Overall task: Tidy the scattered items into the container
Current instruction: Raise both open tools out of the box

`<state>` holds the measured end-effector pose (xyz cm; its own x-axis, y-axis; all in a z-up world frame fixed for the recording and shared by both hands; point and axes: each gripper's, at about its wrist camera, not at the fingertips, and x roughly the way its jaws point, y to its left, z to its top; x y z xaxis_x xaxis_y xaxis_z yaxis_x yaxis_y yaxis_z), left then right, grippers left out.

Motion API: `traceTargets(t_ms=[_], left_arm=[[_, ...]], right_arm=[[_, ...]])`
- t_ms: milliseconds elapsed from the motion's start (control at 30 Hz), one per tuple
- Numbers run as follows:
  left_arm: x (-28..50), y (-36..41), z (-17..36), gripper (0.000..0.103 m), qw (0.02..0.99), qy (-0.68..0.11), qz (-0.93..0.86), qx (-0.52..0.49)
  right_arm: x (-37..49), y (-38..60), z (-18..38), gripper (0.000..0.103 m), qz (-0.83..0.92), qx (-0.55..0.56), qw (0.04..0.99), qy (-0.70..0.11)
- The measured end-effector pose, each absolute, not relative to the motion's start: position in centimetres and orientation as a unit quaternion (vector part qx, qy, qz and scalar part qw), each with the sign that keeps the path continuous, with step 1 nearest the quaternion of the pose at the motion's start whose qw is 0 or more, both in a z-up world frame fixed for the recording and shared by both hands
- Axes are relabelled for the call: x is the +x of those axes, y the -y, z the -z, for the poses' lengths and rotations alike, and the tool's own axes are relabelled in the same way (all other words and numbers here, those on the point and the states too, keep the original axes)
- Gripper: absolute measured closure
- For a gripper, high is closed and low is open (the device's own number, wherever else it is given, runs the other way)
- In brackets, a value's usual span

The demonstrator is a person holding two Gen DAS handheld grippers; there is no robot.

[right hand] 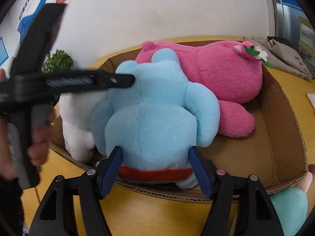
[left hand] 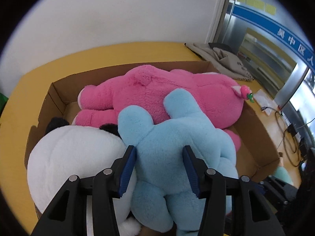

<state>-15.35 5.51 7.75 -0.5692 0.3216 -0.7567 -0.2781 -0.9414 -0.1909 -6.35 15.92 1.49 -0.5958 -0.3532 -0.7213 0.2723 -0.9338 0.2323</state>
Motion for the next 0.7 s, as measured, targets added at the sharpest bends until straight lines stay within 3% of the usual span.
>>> traceTargets(t_ms=[133,367,700], left_arm=[[-10.9,-2.3,-8.3,0.056,0.154,0.063,-0.902,-0.399],[-5.7,-0.3,-3.1,0.057,0.123,0.051,-0.891,-0.435],[-3.5,-1.1,-2.8,0.056,0.102,0.024,-0.902,-0.419]], right_arm=[[-5.6,-14.5,-1.0,0.015,0.899,0.407,0.162,0.017],[-4.6,-14.5,-0.7,0.015,0.902,0.398,0.167,0.005],[-2.8,-14.9,-0.7,0.015,0.902,0.395,0.176,-0.004]])
